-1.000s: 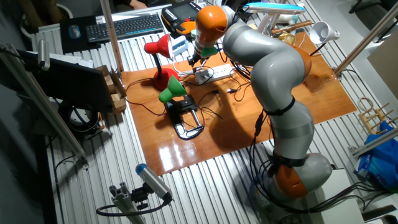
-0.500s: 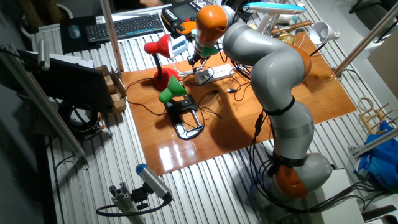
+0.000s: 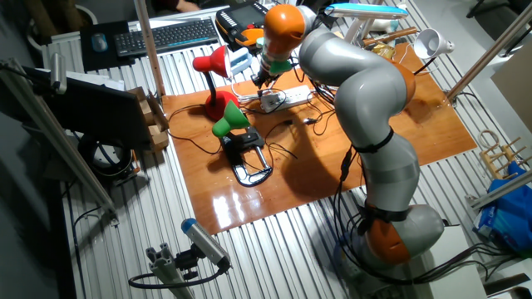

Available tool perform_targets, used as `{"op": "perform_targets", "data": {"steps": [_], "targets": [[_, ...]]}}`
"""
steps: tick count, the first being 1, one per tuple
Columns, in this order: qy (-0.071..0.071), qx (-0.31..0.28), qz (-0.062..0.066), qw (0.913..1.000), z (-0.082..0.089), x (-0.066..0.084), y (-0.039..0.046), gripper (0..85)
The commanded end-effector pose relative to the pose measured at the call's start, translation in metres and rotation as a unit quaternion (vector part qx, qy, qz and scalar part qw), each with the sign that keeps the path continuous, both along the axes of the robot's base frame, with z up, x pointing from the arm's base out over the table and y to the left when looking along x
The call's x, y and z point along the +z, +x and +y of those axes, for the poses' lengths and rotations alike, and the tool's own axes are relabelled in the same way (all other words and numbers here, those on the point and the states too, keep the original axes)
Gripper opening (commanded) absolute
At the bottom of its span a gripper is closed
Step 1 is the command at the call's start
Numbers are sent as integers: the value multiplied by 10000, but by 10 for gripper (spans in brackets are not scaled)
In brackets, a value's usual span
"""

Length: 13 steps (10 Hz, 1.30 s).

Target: Plug in the power cord of the desk lamp, turn on the socket, and light up the desk lamp

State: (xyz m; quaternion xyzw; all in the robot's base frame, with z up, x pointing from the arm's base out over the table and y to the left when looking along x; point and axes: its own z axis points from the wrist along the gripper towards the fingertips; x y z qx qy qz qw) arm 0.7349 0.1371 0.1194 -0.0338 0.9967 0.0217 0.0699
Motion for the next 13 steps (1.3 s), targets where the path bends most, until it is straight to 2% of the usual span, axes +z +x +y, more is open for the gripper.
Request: {"op": "perform_targets", "data": {"steps": [1,2,4,8,10,13], "targets": [[-86,46,5,10000,11,-1,-2,0],[-90,76,-12,9999,11,-1,-2,0],[-217,50,-141,9997,11,-1,-2,0],[-322,36,-117,9994,11,-1,-2,0],[-303,10,-293,9991,13,-8,4,0],[-293,84,-356,9989,18,-173,104,0]]}}
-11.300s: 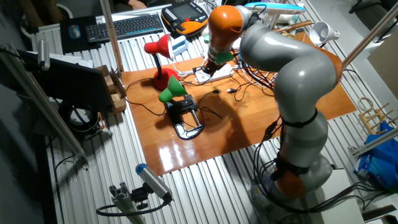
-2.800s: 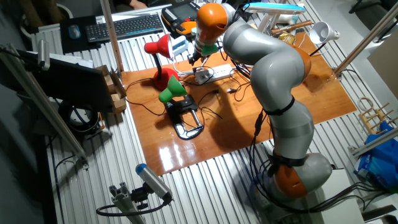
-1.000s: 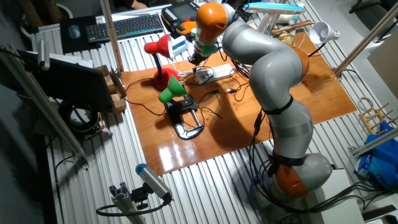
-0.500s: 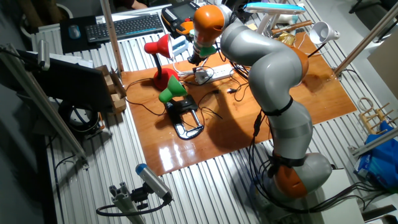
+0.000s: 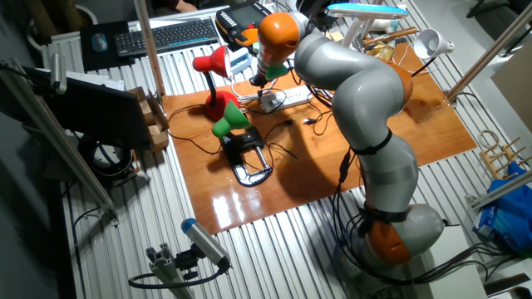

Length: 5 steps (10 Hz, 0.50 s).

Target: Plug in the power cord of the desk lamp, turn on the socket, and light up the desk lamp

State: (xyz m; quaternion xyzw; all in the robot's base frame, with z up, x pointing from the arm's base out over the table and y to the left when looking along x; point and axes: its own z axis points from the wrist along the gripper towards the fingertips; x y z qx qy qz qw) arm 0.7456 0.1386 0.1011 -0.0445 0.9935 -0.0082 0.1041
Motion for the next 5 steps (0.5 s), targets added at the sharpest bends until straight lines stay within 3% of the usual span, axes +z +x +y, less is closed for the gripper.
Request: {"op": "perform_targets", "data": {"steps": [1,3,4,5], "targets": [[-2,12,-7,10000,-7,-20,17,0],[103,27,54,9999,-8,3,28,0],[102,-78,9,9999,16,10,29,340],[49,-78,-38,10000,12,-7,37,340]]}}
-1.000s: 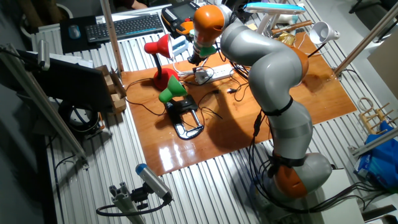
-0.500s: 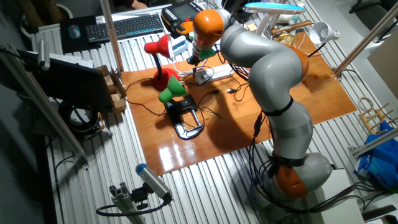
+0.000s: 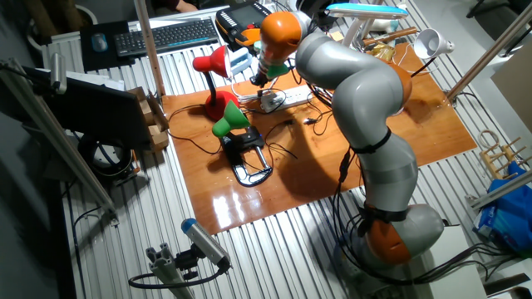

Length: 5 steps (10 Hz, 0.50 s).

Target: Plug in the power cord of the desk lamp, turn on the socket, and light up the desk lamp

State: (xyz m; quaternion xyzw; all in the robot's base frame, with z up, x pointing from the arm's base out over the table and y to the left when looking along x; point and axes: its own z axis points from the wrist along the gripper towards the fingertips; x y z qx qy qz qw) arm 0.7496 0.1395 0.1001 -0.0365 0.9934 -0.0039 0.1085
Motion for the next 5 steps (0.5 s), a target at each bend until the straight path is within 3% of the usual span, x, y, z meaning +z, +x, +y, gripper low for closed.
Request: {"op": "perform_targets", "data": {"steps": [1,5], "targets": [[17,4,-19,10000,-12,-22,8,340],[36,57,-19,10000,-25,-53,20,340]]}}
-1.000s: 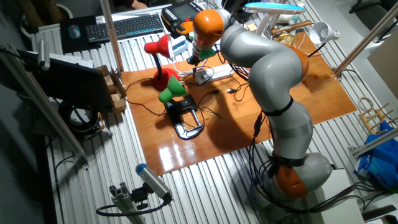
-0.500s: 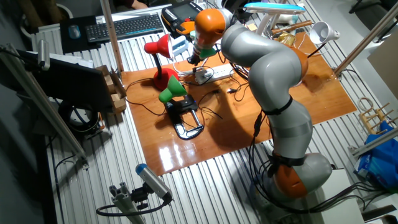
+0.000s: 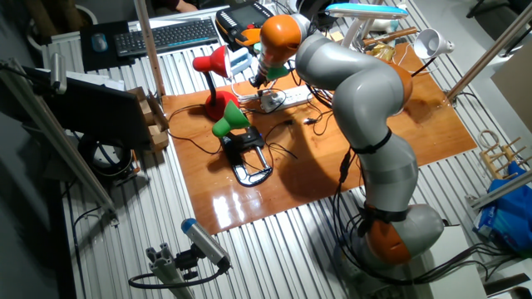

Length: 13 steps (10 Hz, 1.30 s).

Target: Plug in the power cord of the desk lamp, turn on the socket, and light up the desk lamp

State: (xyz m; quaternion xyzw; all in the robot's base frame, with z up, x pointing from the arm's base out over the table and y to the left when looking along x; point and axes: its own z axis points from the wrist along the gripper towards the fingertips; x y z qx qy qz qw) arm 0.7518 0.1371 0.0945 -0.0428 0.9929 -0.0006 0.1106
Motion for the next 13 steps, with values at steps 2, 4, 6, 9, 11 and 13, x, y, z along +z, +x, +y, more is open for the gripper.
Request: {"op": "perform_targets", "data": {"steps": [2,4,6,9,11,13], "targets": [[-42,12,-14,10000,-17,-45,14,340],[-100,-70,-30,9999,1,-64,15,340],[-129,-145,-46,9998,28,-75,14,340],[-130,-166,-131,9997,30,-105,23,510],[-142,-143,-184,9996,30,-100,22,510],[-118,-84,-184,9997,28,-114,26,510]]}}
